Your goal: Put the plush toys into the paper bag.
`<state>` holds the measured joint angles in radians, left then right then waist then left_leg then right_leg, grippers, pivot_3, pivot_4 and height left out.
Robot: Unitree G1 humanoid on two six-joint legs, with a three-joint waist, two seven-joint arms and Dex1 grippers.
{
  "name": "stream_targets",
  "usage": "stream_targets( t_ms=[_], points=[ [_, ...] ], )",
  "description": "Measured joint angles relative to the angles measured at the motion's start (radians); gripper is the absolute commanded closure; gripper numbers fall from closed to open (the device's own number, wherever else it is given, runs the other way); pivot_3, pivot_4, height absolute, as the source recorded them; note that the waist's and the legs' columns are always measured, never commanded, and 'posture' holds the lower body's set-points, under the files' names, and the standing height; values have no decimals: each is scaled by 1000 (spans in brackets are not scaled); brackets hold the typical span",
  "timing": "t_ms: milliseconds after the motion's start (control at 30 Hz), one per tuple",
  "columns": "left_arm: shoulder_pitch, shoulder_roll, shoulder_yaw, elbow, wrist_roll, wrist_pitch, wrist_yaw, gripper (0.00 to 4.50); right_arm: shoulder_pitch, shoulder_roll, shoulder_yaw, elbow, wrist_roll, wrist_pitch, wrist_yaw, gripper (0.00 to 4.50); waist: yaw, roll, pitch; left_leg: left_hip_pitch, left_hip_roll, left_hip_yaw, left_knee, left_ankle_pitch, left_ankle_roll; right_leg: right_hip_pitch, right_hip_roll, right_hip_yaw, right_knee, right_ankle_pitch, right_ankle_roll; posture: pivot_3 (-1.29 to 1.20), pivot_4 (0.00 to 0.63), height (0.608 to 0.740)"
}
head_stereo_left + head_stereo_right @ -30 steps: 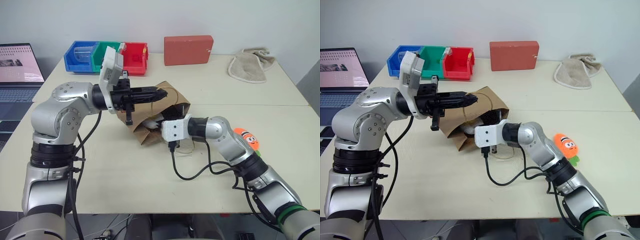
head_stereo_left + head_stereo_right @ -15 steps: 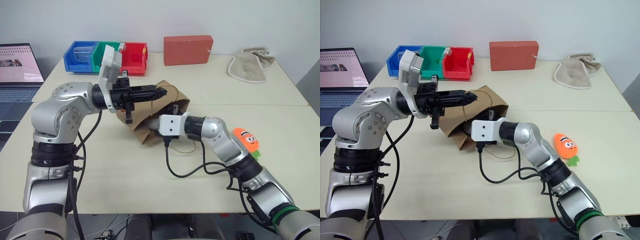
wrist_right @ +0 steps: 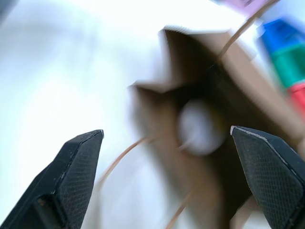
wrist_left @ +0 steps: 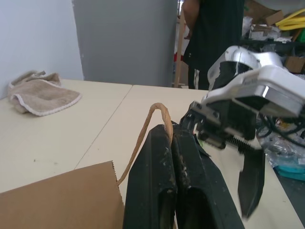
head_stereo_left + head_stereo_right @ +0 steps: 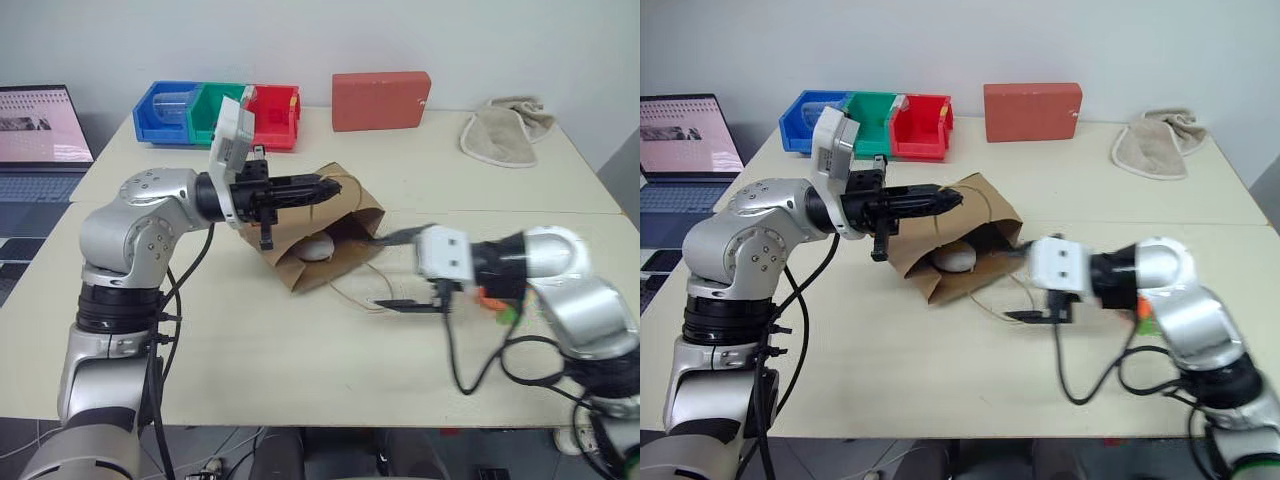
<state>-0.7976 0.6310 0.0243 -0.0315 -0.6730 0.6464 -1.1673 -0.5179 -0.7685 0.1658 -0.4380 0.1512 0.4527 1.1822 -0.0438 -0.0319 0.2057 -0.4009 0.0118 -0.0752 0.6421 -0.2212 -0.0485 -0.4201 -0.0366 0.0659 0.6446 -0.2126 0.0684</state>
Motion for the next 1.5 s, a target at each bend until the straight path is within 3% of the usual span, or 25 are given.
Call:
stream_targets(
  t_ms=[133, 333, 467, 533, 900, 1067, 1267, 1400, 1500],
  points=[
    [20, -4, -2, -16, 3, 0, 1, 4500, 118, -208, -129, 91, -23, -12, 15, 21, 9, 0, 0, 0, 0, 1, 0, 0, 0, 0, 0, 0, 0, -2, -4, 0, 150, 740],
    [31, -10, -4, -37, 3, 0, 4, 4500, 228, -356, -152, 229, -130, -159, -2, 21, 1, 0, 0, 1, 0, 3, 0, 0, 0, 0, 0, 2, 0, -2, -3, 0, 150, 740],
    [34, -11, -1, -37, 0, 4, 12, 4500, 237, -330, -143, 328, -158, -209, -25, 182, -6, 0, 0, 1, 0, 3, 1, 0, 0, 0, 0, 3, 0, -1, -2, 0, 150, 740],
    [35, -12, 0, -39, -2, 5, 17, 4500, 236, -304, -113, 371, -170, -235, -33, 592, -9, 0, 0, 1, 0, 4, 1, 0, 0, 0, 0, 3, 1, -1, -1, 0, 150, 740],
    [44, -6, 2, -51, -5, 6, 21, 4500, 203, -301, -82, 485, -224, -356, -52, 4484, -9, 0, 0, 1, 0, 4, 1, 0, 0, 0, 0, 4, 0, 1, 1, 0, 150, 740],
    [44, -2, 5, -53, -9, 7, 21, 4500, 194, -300, -83, 483, -204, -354, -34, 4484, -9, 0, 0, 1, 0, 4, 1, 0, 0, 0, 0, 3, 0, 1, 2, 0, 150, 740],
    [34, 11, 13, -46, -15, 18, 17, 4500, 104, -246, -56, 206, -63, -252, 65, 4484, -17, 1, 0, 2, 0, 3, 1, 0, 0, 0, 0, 3, 1, 1, 2, 0, 150, 740],
    [25, 11, 17, -35, -15, 18, 14, 4500, -27, -78, 58, 78, -20, -152, 51, 4484, -15, 0, 0, 1, 0, 2, 2, 0, 0, 0, 0, 3, 1, 1, 3, 0, 150, 740],
    [14, 11, 20, -36, -16, 18, 13, 4500, -80, 40, 144, 108, -76, -147, -17, 4484, -8, 0, 0, 0, 0, 2, 2, 0, 0, 0, 0, 3, 1, 1, 2, 0, 150, 740]
  ],
)
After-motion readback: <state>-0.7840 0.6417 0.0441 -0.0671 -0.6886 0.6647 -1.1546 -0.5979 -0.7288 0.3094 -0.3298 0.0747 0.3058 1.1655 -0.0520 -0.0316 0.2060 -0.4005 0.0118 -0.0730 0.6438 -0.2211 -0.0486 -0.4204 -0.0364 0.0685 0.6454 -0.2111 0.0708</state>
